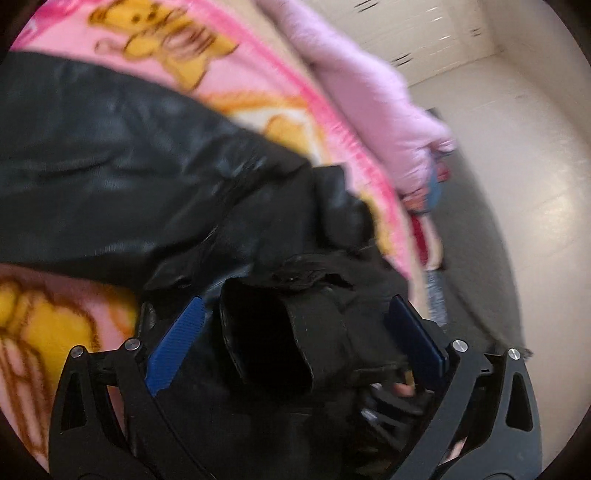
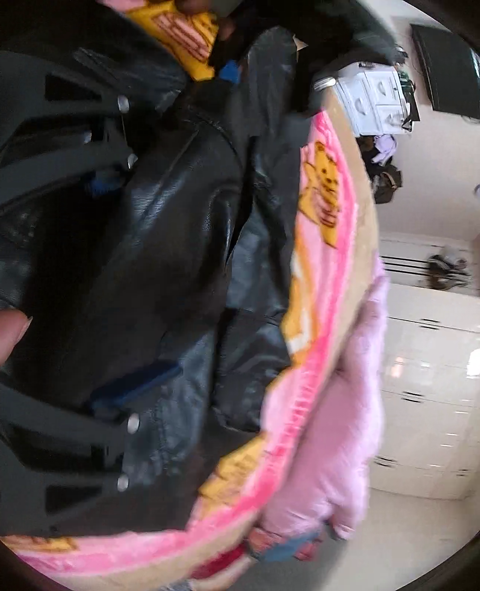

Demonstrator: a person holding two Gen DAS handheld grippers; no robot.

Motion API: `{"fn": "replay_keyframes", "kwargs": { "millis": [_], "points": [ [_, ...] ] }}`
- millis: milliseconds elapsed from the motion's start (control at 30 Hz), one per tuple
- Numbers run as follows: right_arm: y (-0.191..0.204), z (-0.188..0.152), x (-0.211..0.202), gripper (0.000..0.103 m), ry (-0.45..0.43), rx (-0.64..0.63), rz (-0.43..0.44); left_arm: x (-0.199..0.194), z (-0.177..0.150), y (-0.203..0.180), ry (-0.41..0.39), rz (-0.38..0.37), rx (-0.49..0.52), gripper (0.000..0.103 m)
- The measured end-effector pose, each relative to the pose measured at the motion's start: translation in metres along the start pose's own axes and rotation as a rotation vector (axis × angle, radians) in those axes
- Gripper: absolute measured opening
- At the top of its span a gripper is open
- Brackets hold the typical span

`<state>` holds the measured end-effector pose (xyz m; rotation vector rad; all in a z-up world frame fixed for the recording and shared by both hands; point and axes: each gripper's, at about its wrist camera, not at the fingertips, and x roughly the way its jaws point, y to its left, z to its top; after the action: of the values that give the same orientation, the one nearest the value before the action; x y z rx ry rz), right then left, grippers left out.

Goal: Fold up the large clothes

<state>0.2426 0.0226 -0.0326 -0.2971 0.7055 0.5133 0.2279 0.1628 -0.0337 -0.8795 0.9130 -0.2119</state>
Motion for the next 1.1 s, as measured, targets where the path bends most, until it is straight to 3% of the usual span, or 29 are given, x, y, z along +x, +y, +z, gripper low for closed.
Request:
{"fn": "replay_keyframes", "kwargs": {
  "millis": [133, 167, 200, 233, 300, 367, 533, 600, 633, 733, 833, 900, 1000, 1100],
  "points": [
    [-0.018, -0.008, -0.001, 0.096, 0.126, 0.059, 0.127, 0.017, -0.008, 0.005, 0.019, 0.066, -0.005, 0.091],
    [-0.024, -0.01, -0.005, 0.097, 0.143, 0.072, 0.166, 0.017, -0.009, 0.003, 0.012, 0.089, 0.009, 0.083],
    [-0.026, -0.011, -0.01, 0.097, 0.154, 0.079, 0.194, 0.018, -0.011, -0.003, 0.009, 0.11, 0.044, 0.059],
    [-0.033, -0.014, -0.015, 0.099, 0.159, 0.09, 0.228, 0.019, -0.011, -0.009, 0.005, 0.14, 0.077, 0.054],
    [-0.049, -0.018, -0.03, 0.099, 0.141, 0.127, 0.272, 0.021, -0.012, -0.019, 0.018, 0.129, 0.124, 0.023],
    [-0.076, -0.019, -0.043, 0.099, 0.109, 0.198, 0.294, 0.02, -0.011, -0.031, 0.021, 0.102, 0.156, 0.007],
    [-0.163, -0.03, -0.061, 0.099, 0.0, 0.489, 0.221, 0.004, 0.002, -0.067, -0.06, 0.102, 0.249, 0.005],
    [-0.187, -0.038, -0.06, 0.096, 0.0, 0.561, 0.155, -0.001, 0.005, -0.08, -0.099, 0.128, 0.302, 0.005],
    [-0.195, -0.041, -0.056, 0.084, 0.017, 0.58, 0.121, 0.001, 0.005, -0.083, -0.112, 0.156, 0.332, 0.005],
    [-0.211, -0.058, -0.038, 0.064, 0.126, 0.647, 0.033, 0.021, 0.003, -0.071, -0.097, 0.281, 0.377, 0.006],
    [-0.213, -0.068, -0.033, 0.052, 0.178, 0.64, -0.014, 0.028, 0.002, -0.042, -0.062, 0.319, 0.301, 0.015],
    [-0.211, -0.069, -0.034, 0.052, 0.19, 0.626, -0.036, 0.021, 0.0, -0.036, -0.076, 0.316, 0.28, 0.03],
    [-0.204, -0.068, -0.043, 0.053, 0.18, 0.602, -0.064, -0.001, -0.01, -0.051, -0.153, 0.371, 0.343, 0.036],
    [-0.193, -0.06, -0.053, 0.053, 0.123, 0.563, -0.018, -0.02, -0.015, -0.075, -0.227, 0.383, 0.426, 0.036]
  ]
}}
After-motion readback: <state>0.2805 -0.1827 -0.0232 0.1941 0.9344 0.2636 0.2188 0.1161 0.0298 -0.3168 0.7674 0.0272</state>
